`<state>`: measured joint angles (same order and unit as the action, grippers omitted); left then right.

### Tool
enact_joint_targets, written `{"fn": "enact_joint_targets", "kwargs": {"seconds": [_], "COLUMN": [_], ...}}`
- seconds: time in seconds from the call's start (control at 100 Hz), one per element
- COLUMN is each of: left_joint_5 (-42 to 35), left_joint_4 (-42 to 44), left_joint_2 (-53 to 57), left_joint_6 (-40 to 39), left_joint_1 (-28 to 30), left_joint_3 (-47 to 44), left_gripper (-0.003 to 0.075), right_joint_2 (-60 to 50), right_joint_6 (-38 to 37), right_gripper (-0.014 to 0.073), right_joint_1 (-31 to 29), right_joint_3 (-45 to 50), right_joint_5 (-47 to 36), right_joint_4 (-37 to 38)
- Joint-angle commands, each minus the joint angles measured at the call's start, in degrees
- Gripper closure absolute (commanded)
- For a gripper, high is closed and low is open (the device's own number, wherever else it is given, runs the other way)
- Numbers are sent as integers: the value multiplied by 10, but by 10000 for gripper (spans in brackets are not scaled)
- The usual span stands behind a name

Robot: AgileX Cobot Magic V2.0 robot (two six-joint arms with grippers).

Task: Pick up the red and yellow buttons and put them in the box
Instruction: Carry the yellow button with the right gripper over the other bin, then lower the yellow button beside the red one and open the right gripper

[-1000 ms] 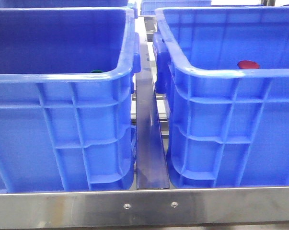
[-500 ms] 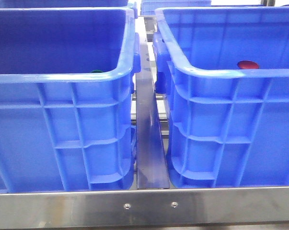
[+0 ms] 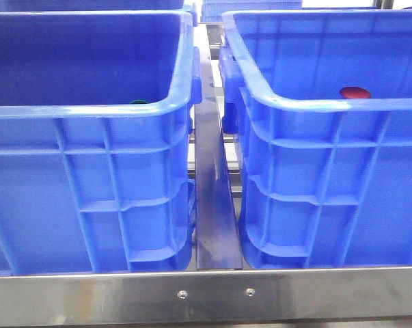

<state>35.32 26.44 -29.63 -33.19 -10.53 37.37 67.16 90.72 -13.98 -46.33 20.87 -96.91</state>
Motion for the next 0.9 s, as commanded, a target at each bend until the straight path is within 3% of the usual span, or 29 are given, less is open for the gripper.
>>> {"fn": "enact_joint_targets", "kwargs": {"seconds": [0.0,0.04,0.12,0.19,0.89], "left_joint_5": [-38,-37,-37,-38,-38], "left_joint_4": [10,10,10,10,10], "left_joint_2": [6,6,6,6,6], "left_joint_6": [-7,-7,-7,-7,-7], "left_joint_1": [1,1,1,1,1], "left_joint_3": [14,14,14,14,14], "left_gripper": [682,739,739,739,739], "right_joint_2": [6,18,53,85,333], "right_joint_6": [57,77,141,167,193], "right_gripper": [449,449,449,449,451], "right_joint_1": [-3,-3,-3,-3,1], "right_joint_3": [-19,-19,-19,-23,-165], "right_joint_5": [-37,-43,-38,-27,24], "right_joint_4": [-57,-80,-140,-140,-140]}}
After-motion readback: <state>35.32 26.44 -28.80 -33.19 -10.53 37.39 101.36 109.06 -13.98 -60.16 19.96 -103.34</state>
